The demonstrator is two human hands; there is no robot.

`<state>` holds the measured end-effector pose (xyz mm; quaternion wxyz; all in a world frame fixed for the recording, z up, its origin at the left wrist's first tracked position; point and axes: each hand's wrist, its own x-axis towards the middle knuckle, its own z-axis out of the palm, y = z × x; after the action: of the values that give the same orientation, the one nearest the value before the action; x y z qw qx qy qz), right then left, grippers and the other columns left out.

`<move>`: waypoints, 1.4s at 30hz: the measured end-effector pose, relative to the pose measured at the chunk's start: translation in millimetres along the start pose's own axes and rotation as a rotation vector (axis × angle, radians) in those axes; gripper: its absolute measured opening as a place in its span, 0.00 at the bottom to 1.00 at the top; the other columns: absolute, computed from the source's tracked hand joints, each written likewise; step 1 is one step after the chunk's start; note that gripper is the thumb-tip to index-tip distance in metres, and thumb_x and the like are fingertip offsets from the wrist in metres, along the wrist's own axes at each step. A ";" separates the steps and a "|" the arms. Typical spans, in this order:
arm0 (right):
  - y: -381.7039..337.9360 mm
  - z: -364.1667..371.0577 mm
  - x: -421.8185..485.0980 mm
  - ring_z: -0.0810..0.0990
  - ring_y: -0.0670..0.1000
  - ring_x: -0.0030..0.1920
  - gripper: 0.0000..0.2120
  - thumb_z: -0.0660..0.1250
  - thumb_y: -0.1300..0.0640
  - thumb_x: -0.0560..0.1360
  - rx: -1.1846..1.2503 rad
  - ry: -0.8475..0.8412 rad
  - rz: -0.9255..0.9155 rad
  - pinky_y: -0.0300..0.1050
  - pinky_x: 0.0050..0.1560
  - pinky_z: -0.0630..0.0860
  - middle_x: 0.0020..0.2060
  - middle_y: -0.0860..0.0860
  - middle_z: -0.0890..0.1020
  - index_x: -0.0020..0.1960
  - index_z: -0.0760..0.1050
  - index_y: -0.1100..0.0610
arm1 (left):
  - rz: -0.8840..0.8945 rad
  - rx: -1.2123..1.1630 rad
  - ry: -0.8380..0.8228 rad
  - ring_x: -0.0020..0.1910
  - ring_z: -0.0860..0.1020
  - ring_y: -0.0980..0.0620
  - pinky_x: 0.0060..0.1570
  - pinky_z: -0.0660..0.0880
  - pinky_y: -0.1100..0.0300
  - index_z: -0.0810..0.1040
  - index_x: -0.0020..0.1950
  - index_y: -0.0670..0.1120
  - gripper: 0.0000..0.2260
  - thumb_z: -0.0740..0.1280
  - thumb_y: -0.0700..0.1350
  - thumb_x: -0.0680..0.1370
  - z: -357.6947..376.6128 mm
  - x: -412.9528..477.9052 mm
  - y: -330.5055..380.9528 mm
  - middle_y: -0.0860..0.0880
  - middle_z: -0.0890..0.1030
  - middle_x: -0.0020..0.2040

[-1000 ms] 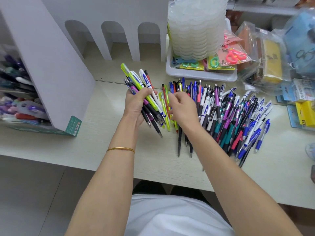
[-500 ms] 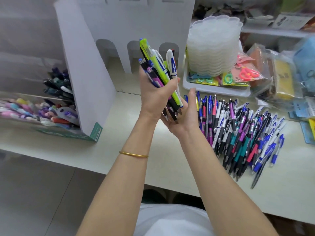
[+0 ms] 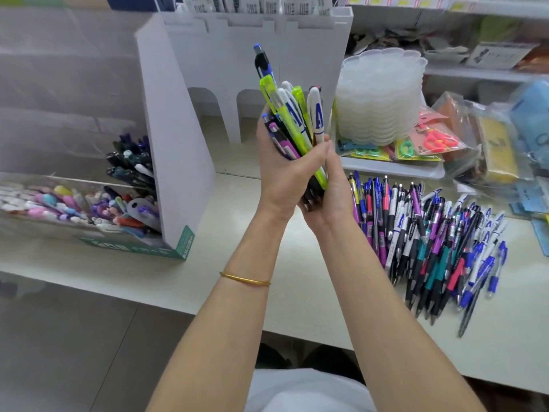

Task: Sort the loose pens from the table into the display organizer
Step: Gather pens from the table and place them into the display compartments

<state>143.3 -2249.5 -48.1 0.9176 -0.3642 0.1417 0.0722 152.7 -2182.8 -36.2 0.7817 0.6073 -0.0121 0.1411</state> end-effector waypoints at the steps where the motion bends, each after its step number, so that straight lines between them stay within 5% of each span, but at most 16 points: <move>1: 0.0 0.2 0.7 0.84 0.52 0.51 0.17 0.64 0.46 0.77 0.019 0.000 -0.014 0.46 0.45 0.79 0.51 0.53 0.84 0.59 0.79 0.55 | -0.007 -0.007 -0.008 0.55 0.81 0.41 0.56 0.79 0.44 0.65 0.70 0.37 0.32 0.73 0.35 0.68 0.5 -0.2 0.4 0.36 0.78 0.59; 7: -4.3 -0.8 9.3 0.82 0.54 0.55 0.19 0.67 0.49 0.76 0.055 0.005 -0.051 0.47 0.50 0.79 0.55 0.56 0.83 0.63 0.77 0.57 | -0.016 0.007 -0.033 0.59 0.80 0.40 0.58 0.77 0.41 0.64 0.70 0.38 0.36 0.77 0.38 0.66 7.4 0.9 -4.5 0.37 0.77 0.62; 11: -7.0 5.7 11.0 0.79 0.58 0.60 0.32 0.78 0.45 0.63 0.064 -0.018 -0.046 0.57 0.65 0.72 0.59 0.58 0.80 0.63 0.77 0.59 | -0.046 0.032 -0.016 0.58 0.81 0.48 0.58 0.78 0.52 0.69 0.69 0.36 0.37 0.77 0.45 0.63 15.2 -6.5 -3.6 0.42 0.81 0.59; 13: -6.5 6.0 7.9 0.80 0.57 0.60 0.29 0.77 0.46 0.64 0.066 -0.061 -0.064 0.54 0.63 0.74 0.59 0.57 0.81 0.61 0.78 0.58 | -0.061 0.016 0.030 0.57 0.81 0.49 0.56 0.78 0.57 0.69 0.68 0.36 0.35 0.76 0.44 0.64 16.9 -9.0 -2.3 0.42 0.81 0.59; 16: -7.8 6.7 0.7 0.82 0.54 0.55 0.10 0.66 0.54 0.76 -0.020 -0.072 -0.061 0.49 0.54 0.77 0.52 0.55 0.84 0.54 0.80 0.56 | -0.096 0.003 0.137 0.54 0.82 0.50 0.52 0.78 0.61 0.72 0.66 0.36 0.28 0.75 0.38 0.68 16.5 -9.5 2.1 0.41 0.82 0.57; 22: 1.8 10.9 -14.8 0.84 0.51 0.49 0.14 0.58 0.56 0.80 -0.090 -0.032 0.117 0.43 0.45 0.80 0.49 0.56 0.84 0.58 0.79 0.59 | -0.146 0.057 0.254 0.52 0.83 0.46 0.53 0.80 0.48 0.76 0.60 0.43 0.24 0.76 0.43 0.66 4.7 -14.4 10.9 0.42 0.83 0.52; 27: 9.0 7.9 -26.8 0.83 0.50 0.48 0.17 0.54 0.51 0.80 -0.332 -0.078 0.204 0.45 0.41 0.80 0.50 0.54 0.84 0.60 0.78 0.55 | -0.178 0.070 0.332 0.40 0.81 0.55 0.44 0.81 0.56 0.75 0.54 0.48 0.15 0.71 0.34 0.73 -15.2 -22.0 21.8 0.51 0.80 0.41; 31: 1.6 16.6 -33.7 0.80 0.48 0.46 0.10 0.57 0.56 0.81 -0.768 -0.040 -0.112 0.40 0.40 0.78 0.46 0.50 0.81 0.56 0.76 0.54 | -0.235 0.032 0.348 0.37 0.79 0.50 0.38 0.80 0.54 0.73 0.60 0.40 0.16 0.71 0.34 0.74 -37.8 -31.1 41.6 0.45 0.77 0.41; 35: -15.8 61.8 -46.0 0.77 0.45 0.34 0.06 0.62 0.62 0.79 -0.837 -0.282 -0.487 0.38 0.34 0.75 0.39 0.49 0.78 0.51 0.76 0.55 | -0.240 0.028 0.349 0.36 0.78 0.49 0.38 0.78 0.54 0.74 0.53 0.45 0.14 0.73 0.36 0.71 -65.8 -40.8 70.2 0.46 0.78 0.39; 42: 24.4 169.8 -45.8 0.75 0.42 0.37 0.12 0.69 0.53 0.76 -1.210 -0.529 -0.526 0.35 0.36 0.72 0.40 0.45 0.78 0.56 0.75 0.57 | -0.221 0.147 0.383 0.39 0.82 0.52 0.43 0.81 0.54 0.72 0.63 0.46 0.22 0.74 0.37 0.72 -139.2 -33.1 121.1 0.47 0.82 0.46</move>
<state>129.3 -2116.2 68.3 0.5449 -0.8024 -0.2434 0.0002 71.1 -2030.0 35.6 0.7341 0.6224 0.2134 0.1678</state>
